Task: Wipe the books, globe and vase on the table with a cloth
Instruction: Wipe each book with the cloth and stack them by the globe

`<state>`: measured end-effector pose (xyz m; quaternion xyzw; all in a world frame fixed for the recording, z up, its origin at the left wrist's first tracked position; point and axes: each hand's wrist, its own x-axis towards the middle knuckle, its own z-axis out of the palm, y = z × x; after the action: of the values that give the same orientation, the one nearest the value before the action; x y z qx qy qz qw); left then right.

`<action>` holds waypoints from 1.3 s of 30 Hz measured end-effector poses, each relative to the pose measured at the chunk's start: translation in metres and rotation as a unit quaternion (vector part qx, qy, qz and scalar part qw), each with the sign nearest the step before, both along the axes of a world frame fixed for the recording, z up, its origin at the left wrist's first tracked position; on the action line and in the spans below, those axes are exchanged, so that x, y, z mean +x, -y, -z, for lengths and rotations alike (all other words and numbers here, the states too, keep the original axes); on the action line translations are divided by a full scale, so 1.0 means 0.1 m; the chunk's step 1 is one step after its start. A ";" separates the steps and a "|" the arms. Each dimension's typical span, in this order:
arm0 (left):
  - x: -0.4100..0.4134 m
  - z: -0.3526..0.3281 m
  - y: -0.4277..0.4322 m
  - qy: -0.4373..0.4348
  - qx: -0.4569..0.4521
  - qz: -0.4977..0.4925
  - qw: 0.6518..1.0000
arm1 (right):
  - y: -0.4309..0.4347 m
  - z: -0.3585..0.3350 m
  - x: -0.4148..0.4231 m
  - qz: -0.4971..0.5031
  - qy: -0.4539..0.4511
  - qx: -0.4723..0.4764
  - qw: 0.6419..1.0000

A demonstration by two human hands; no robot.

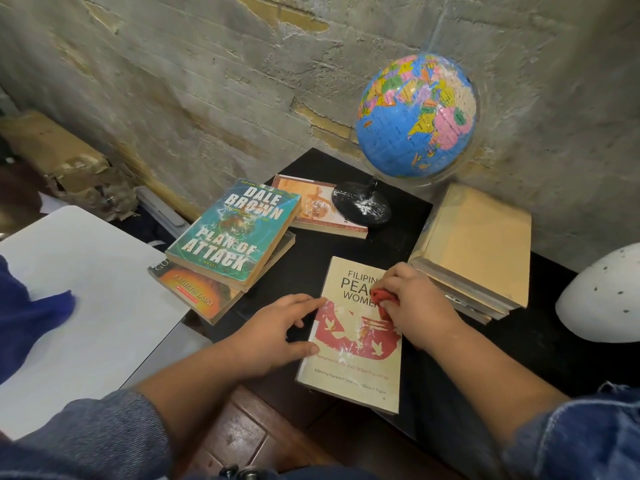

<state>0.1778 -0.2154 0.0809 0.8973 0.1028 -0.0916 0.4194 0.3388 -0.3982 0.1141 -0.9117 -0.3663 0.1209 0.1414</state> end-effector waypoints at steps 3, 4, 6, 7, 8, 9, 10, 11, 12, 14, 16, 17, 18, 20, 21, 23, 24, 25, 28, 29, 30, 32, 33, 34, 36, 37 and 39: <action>0.00 0.00 0.00 -0.005 -0.001 0.000 1.000 | 0.01 0.02 -0.07 -0.060 -0.049 -0.016 0.997; 0.00 0.00 0.00 -0.006 -0.002 0.000 1.000 | 0.03 0.00 -0.04 -0.057 -0.074 -0.015 0.996; 0.01 0.00 0.00 -0.006 -0.004 -0.002 1.000 | 0.05 -0.02 0.04 -0.013 -0.084 0.012 0.996; 0.01 0.01 0.00 -0.006 -0.004 -0.004 1.000 | 0.03 -0.01 0.04 0.001 -0.059 0.022 0.998; 0.01 0.00 0.00 -0.007 -0.006 -0.005 1.000 | 0.01 0.00 0.01 -0.004 -0.034 0.018 0.999; 0.01 0.00 0.00 -0.007 -0.007 -0.006 1.000 | -0.01 0.01 -0.04 -0.022 -0.025 0.009 0.999; 0.01 0.00 0.00 -0.007 -0.007 -0.007 1.000 | -0.01 0.01 -0.08 -0.047 -0.035 0.002 0.998; 0.01 0.00 0.00 -0.007 -0.007 -0.006 1.000 | 0.01 0.01 -0.10 -0.065 -0.062 -0.007 0.996; 0.01 0.00 0.00 -0.008 -0.006 -0.006 1.000 | 0.04 -0.02 -0.10 -0.069 -0.089 -0.015 0.994; 0.01 0.01 0.00 -0.009 -0.003 -0.006 1.000 | 0.10 -0.04 -0.03 -0.036 -0.107 -0.011 0.994; 0.00 0.01 0.00 -0.008 -0.001 -0.007 1.000 | 0.10 -0.02 -0.06 -0.009 -0.076 0.004 0.997; 0.01 0.00 0.01 -0.009 -0.001 -0.008 1.000 | 0.09 -0.01 -0.11 -0.014 -0.068 0.009 0.998; 0.00 0.00 0.01 -0.008 -0.002 -0.010 1.000 | 0.08 0.01 -0.16 -0.029 -0.073 0.008 0.997; 0.00 0.01 0.01 -0.009 -0.002 -0.011 1.000 | 0.10 0.01 -0.21 -0.054 -0.102 -0.005 0.993; 0.01 0.00 0.01 -0.009 -0.001 -0.010 1.000 | 0.12 -0.01 -0.19 -0.048 -0.112 -0.008 0.993; 0.01 0.01 0.00 -0.007 0.003 -0.008 1.000 | 0.13 -0.02 -0.13 -0.013 -0.096 -0.001 0.995; 0.01 0.01 0.01 -0.007 0.004 -0.007 1.000 | 0.12 -0.02 -0.15 -0.005 -0.073 0.002 0.997; 0.01 0.01 0.01 -0.007 0.003 -0.007 1.000 | 0.10 -0.02 -0.19 -0.009 -0.055 0.003 0.998; 0.01 0.01 0.01 -0.004 0.004 -0.006 1.000 | 0.10 0.01 -0.27 -0.046 -0.084 -0.003 0.995; 0.01 0.01 0.01 -0.004 0.005 -0.006 1.000 | 0.11 -0.01 -0.25 -0.041 -0.100 -0.006 0.994; 0.01 0.00 0.01 -0.005 0.006 -0.005 1.000 | 0.12 -0.02 -0.21 -0.026 -0.107 -0.004 0.994; 0.01 0.00 0.01 -0.005 0.007 -0.005 1.000 | 0.12 -0.01 -0.16 0.016 -0.085 0.013 0.996; 0.01 -0.01 0.01 -0.005 0.006 -0.005 1.000 | 0.11 0.00 -0.17 0.024 -0.060 0.012 0.998; 0.01 0.00 0.01 -0.004 0.005 -0.005 1.000 | 0.09 0.00 -0.21 0.018 -0.037 0.005 0.999; 0.00 0.00 0.01 -0.006 0.001 -0.006 1.000 | 0.13 0.02 -0.30 -0.019 -0.049 0.002 0.999; 0.01 -0.01 0.00 -0.007 0.001 -0.005 1.000 | 0.16 0.01 -0.33 -0.035 -0.073 0.002 0.997; 0.01 -0.01 0.00 -0.007 0.002 -0.002 1.000 | 0.25 -0.02 -0.29 -0.030 -0.114 -0.006 0.993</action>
<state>0.1789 -0.2152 0.0815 0.8973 0.1081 -0.0967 0.4168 0.3099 -0.4228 0.1163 -0.8814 -0.3739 0.2306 0.1736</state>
